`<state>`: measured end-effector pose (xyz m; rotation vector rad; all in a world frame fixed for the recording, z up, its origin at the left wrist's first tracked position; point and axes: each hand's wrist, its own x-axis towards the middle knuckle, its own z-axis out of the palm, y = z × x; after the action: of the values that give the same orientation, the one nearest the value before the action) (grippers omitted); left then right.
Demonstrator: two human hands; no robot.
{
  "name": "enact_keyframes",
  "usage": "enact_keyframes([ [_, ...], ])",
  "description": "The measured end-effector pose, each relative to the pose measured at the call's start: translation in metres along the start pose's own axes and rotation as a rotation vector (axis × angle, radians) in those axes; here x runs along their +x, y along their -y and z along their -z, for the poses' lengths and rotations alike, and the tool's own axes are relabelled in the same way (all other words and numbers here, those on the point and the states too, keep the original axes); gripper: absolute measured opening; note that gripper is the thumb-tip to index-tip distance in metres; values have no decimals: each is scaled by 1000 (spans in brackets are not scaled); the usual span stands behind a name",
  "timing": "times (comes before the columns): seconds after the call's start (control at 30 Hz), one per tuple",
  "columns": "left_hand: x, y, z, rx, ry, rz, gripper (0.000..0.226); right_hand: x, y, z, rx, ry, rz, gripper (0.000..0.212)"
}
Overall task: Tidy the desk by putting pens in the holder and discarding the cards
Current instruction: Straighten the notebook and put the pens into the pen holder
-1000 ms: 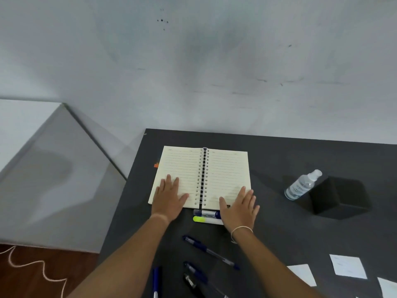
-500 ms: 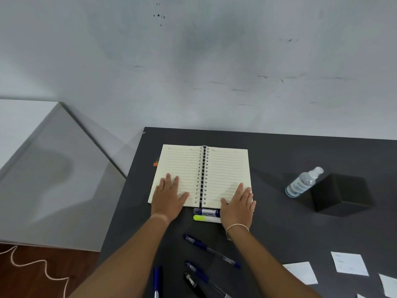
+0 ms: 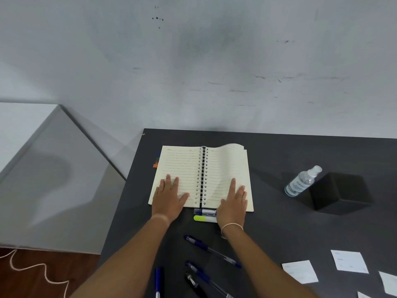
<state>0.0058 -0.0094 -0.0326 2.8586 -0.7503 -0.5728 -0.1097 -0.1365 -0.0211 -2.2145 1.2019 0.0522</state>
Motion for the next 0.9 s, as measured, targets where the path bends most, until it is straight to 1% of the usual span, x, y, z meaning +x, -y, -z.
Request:
enact_keyframes([
  [0.07,0,0,1,-6,7,3,68,0,4,0,81,6,27,76],
  [0.13,0,0,2,-16,12,2,69,-1,9,1,224,7,39,83],
  [0.23,0,0,4,-61,10,8,70,-5,18,4,481,6,35,79],
  [0.37,1,1,15,-157,14,33,66,-8,31,12,821,70,-23,72],
  [0.43,3,1,20,-202,6,41,57,-8,37,17,973,134,-56,64],
  [0.47,3,1,23,-240,-11,40,51,-7,39,19,1036,168,-82,56],
  [0.53,5,1,26,-428,-74,58,33,-1,44,18,1131,238,-166,33],
  [0.57,4,0,28,-574,-114,86,19,0,46,18,1140,261,-200,28],
  [0.6,1,-3,33,-719,-131,121,16,1,49,16,1114,282,-216,29],
  [0.63,0,-5,38,-840,-147,158,25,1,51,15,1051,310,-203,32],
  [0.67,0,-5,42,-942,-134,189,29,2,51,12,974,324,-165,34],
  [0.77,1,-4,52,-1216,-62,221,24,-4,52,9,780,342,14,38],
  [0.87,5,3,56,-1368,26,252,54,-4,52,7,612,323,159,36],
  [0.9,7,6,56,-1413,35,257,57,-4,52,6,554,314,208,36],
])
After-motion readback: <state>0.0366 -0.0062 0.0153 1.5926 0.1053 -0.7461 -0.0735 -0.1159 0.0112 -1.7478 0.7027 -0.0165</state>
